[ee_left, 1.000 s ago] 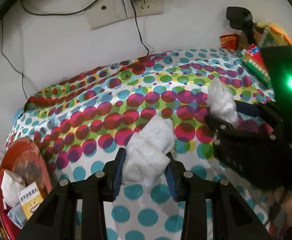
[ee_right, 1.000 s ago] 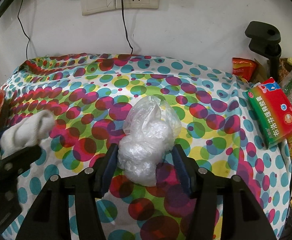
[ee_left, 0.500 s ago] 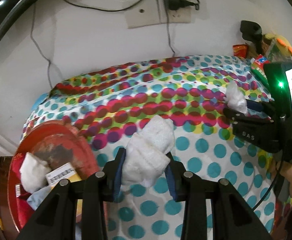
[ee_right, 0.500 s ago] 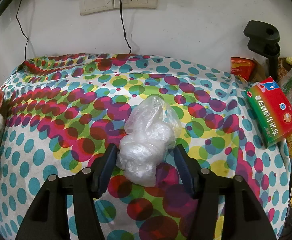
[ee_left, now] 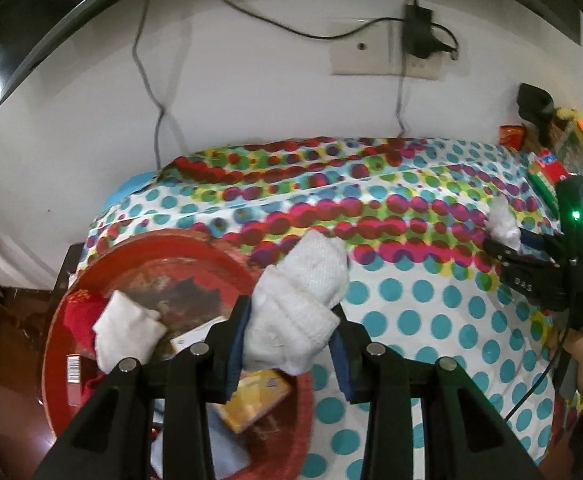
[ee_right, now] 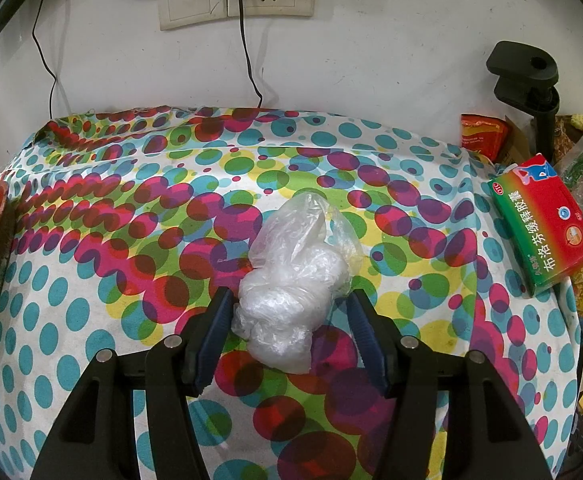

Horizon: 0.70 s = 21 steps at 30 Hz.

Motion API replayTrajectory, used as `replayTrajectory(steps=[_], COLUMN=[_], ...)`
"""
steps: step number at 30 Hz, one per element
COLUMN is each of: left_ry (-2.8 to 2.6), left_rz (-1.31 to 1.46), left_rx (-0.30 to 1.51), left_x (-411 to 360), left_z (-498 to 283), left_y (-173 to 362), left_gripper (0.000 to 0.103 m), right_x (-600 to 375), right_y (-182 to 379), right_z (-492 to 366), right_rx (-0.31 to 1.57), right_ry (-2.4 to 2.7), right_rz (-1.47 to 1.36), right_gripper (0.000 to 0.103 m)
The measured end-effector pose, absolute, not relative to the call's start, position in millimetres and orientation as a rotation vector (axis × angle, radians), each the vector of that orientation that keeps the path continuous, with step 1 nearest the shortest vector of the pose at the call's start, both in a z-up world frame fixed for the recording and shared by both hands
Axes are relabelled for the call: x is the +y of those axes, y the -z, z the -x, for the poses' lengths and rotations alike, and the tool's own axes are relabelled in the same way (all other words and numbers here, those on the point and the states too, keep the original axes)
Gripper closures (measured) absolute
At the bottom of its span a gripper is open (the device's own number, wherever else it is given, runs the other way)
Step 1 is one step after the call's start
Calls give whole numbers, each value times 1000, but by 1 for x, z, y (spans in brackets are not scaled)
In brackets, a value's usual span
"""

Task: Organize objects
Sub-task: 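Carry the white sock onto the tray and open the left gripper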

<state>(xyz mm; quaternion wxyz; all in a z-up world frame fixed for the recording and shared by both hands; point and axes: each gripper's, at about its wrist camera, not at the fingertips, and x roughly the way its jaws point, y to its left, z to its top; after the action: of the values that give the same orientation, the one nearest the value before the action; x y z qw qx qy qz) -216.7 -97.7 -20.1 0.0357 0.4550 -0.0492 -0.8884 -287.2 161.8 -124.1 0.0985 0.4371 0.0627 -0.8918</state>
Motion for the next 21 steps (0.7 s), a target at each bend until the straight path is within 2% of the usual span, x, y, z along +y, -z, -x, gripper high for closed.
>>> replayTrajectory(steps=[21], left_ry=[2521], left_rz=[-1408], left_rx=[-47], left_x=[-227], left_z=[212], left_y=[41], left_gripper=[66], right_x=[161], right_y=[129], right_z=[285], right_rx=[187], right_ry=[2640], right_rz=[-1294], right_gripper=[46])
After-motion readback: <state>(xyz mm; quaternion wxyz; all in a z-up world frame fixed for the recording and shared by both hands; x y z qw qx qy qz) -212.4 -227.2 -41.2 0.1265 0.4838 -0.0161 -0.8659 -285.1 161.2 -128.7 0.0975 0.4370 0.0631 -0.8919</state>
